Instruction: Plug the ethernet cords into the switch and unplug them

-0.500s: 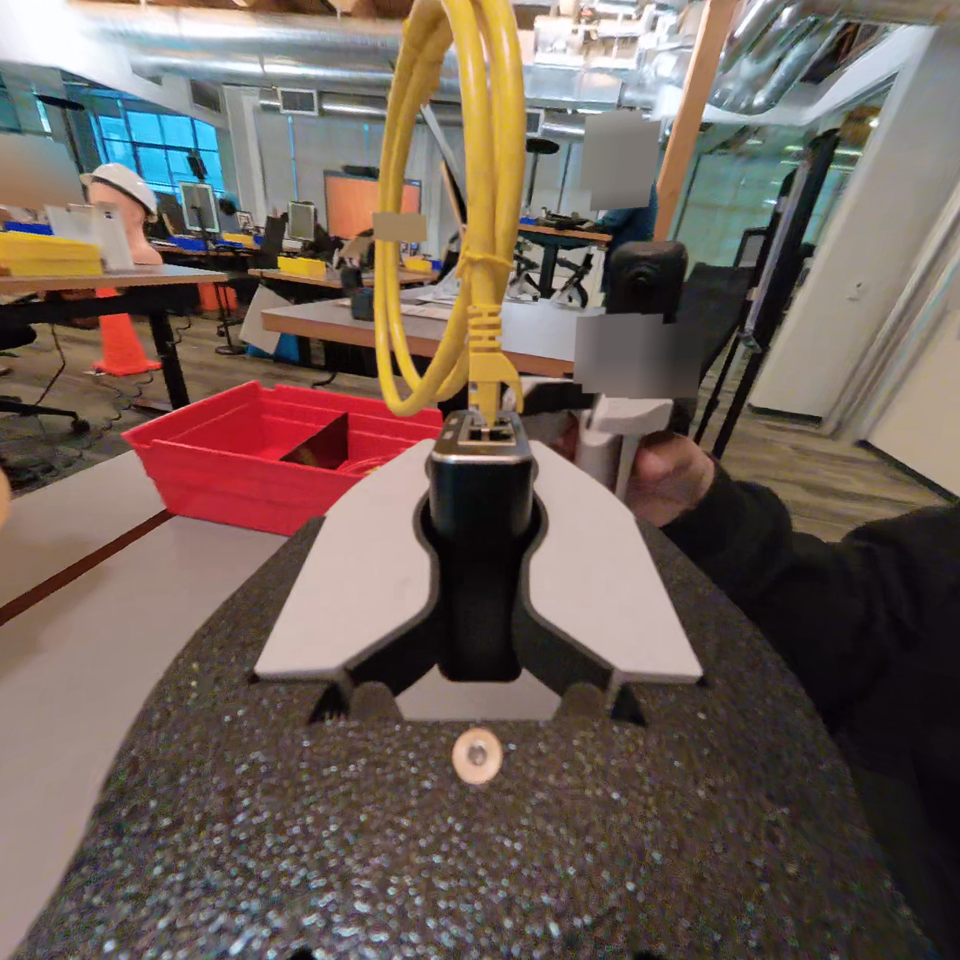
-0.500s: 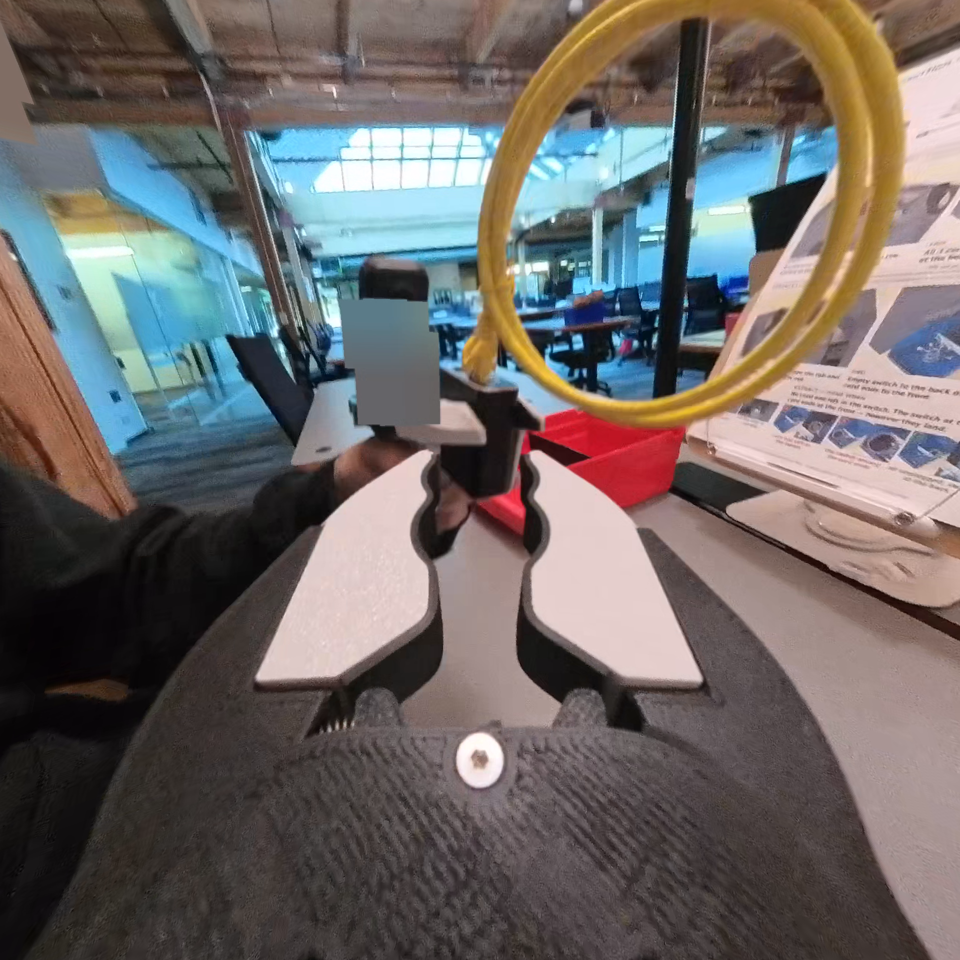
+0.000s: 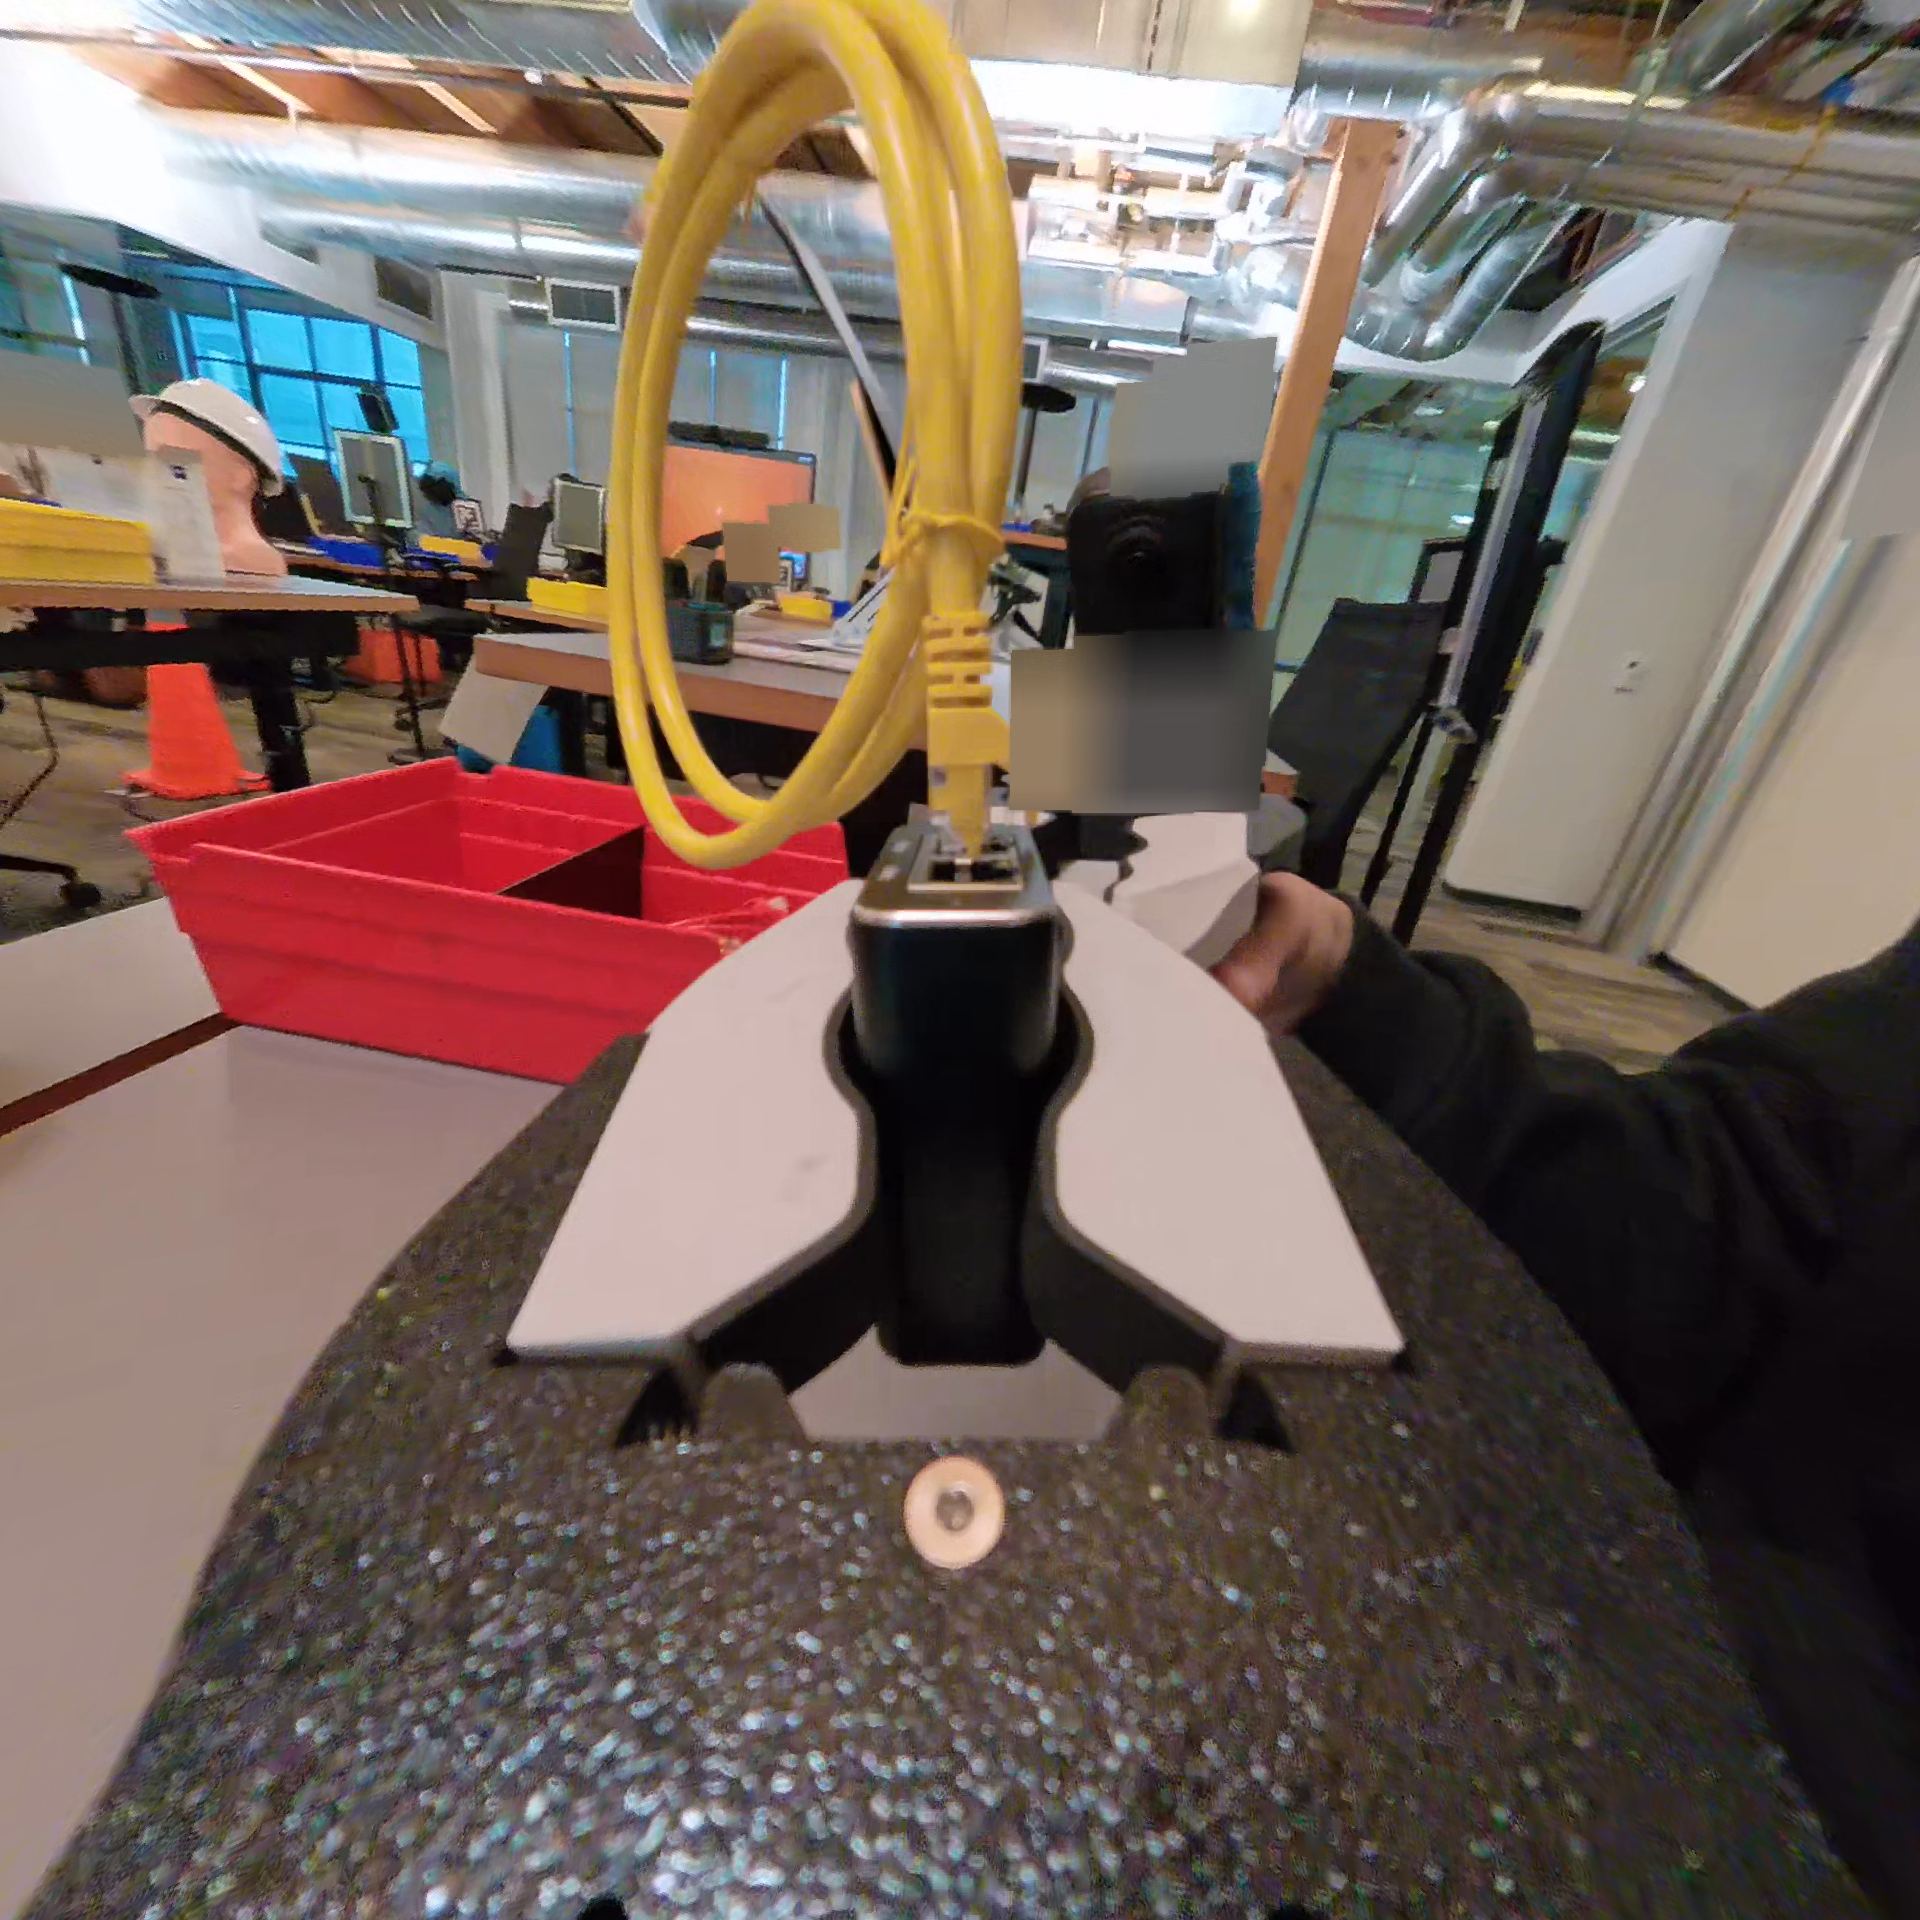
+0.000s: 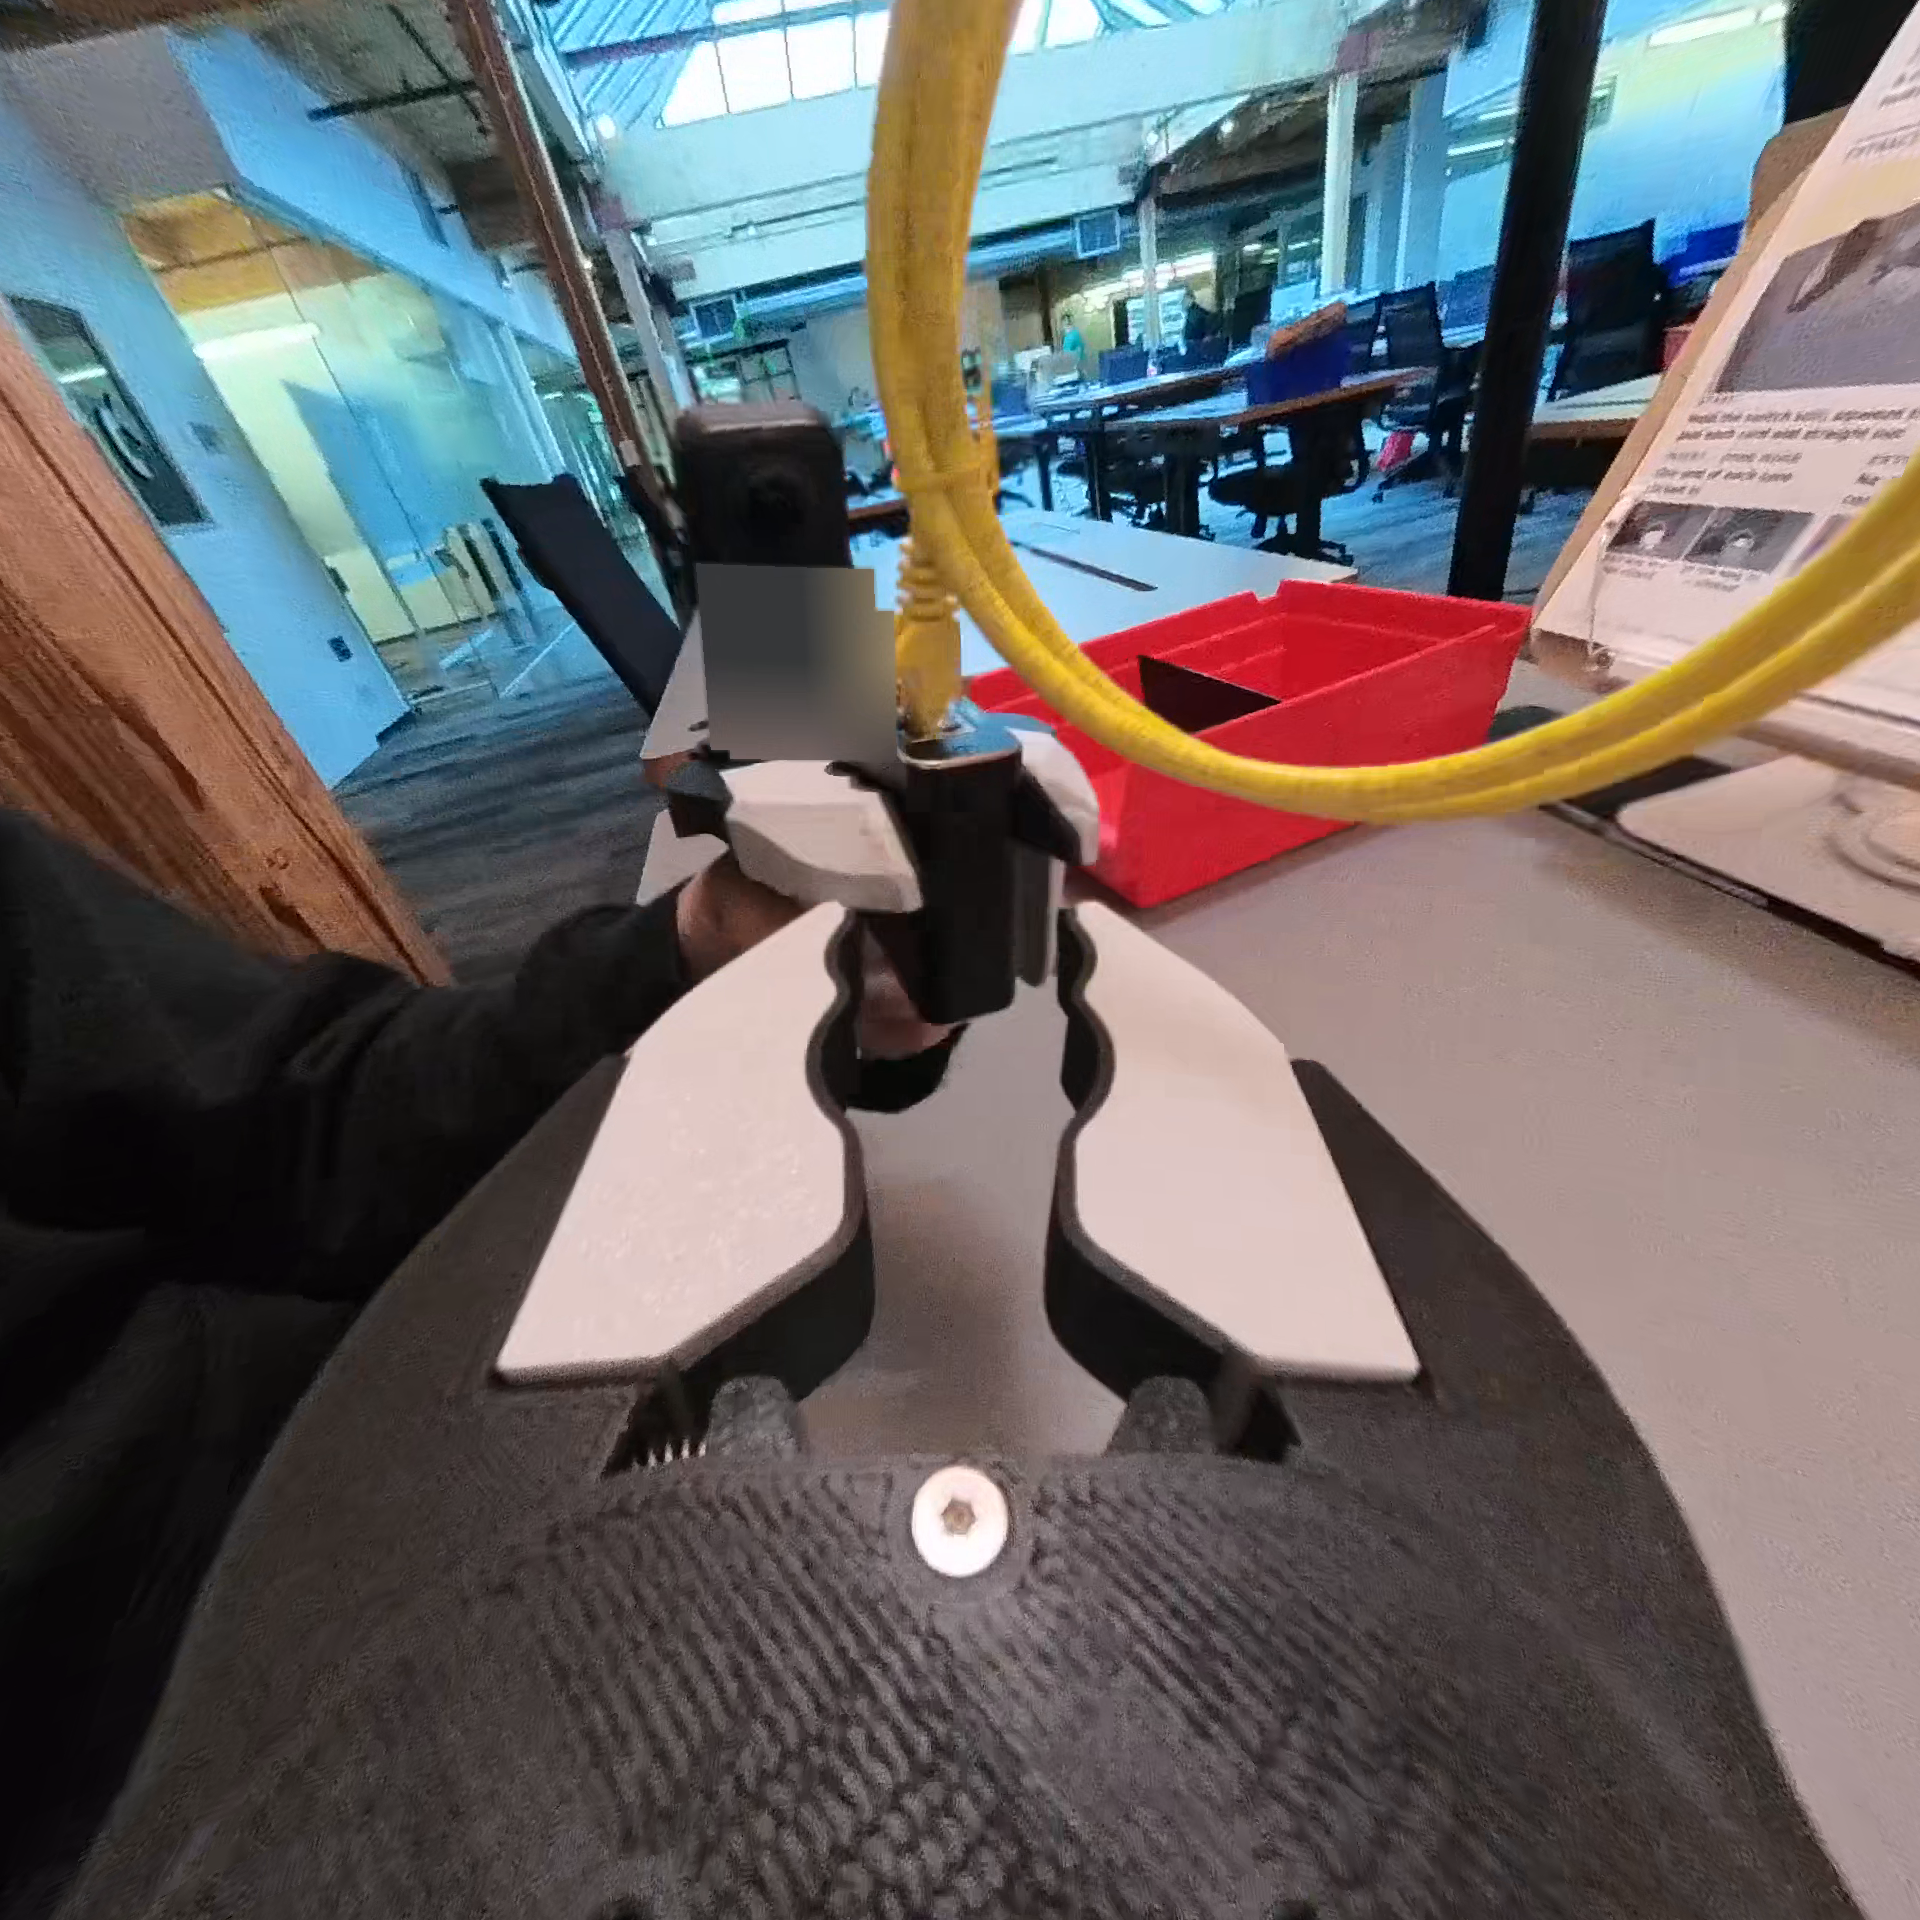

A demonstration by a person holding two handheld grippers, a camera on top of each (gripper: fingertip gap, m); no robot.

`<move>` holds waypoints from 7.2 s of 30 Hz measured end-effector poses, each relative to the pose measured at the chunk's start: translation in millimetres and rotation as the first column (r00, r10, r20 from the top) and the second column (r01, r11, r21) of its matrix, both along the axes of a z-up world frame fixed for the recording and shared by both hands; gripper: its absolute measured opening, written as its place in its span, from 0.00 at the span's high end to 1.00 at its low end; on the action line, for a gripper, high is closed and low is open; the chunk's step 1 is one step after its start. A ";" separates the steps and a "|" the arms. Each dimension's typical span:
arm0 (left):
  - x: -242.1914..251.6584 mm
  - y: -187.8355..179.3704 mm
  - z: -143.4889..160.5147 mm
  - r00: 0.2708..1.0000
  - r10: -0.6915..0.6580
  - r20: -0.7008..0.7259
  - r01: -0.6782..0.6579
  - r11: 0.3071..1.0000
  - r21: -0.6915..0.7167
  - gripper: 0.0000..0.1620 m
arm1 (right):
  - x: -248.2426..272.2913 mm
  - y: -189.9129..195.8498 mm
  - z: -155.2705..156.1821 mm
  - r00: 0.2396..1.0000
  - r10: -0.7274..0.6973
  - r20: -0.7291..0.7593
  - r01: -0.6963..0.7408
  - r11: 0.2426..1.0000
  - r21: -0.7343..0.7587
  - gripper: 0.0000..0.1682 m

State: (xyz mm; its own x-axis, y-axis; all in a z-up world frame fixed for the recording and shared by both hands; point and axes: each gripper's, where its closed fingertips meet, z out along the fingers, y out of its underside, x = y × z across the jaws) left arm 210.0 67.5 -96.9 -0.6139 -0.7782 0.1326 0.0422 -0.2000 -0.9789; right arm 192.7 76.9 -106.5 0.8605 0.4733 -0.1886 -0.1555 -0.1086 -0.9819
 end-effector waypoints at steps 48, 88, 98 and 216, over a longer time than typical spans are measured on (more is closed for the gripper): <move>-26.9 -14.9 -47.0 0.960 -0.241 -0.144 0.245 0.969 0.011 0.84 | -32.5 8.1 -4.4 0.989 0.124 0.081 -0.131 0.987 0.096 0.84; -12.7 -6.4 -53.2 0.975 -0.046 -0.218 0.077 0.988 0.134 0.79 | -21.6 15.4 1.9 0.982 0.111 -0.154 -0.093 0.989 0.116 0.92; -30.7 -7.0 -59.1 0.910 -0.199 -0.363 0.216 0.976 0.009 0.83 | -31.4 19.0 -3.4 0.988 0.108 -0.110 -0.098 0.990 0.100 0.91; -15.0 -13.5 -89.5 0.917 -0.138 -0.375 0.196 0.973 0.121 0.83 | -19.1 13.5 -24.8 0.978 0.170 -0.122 -0.162 0.984 0.073 0.91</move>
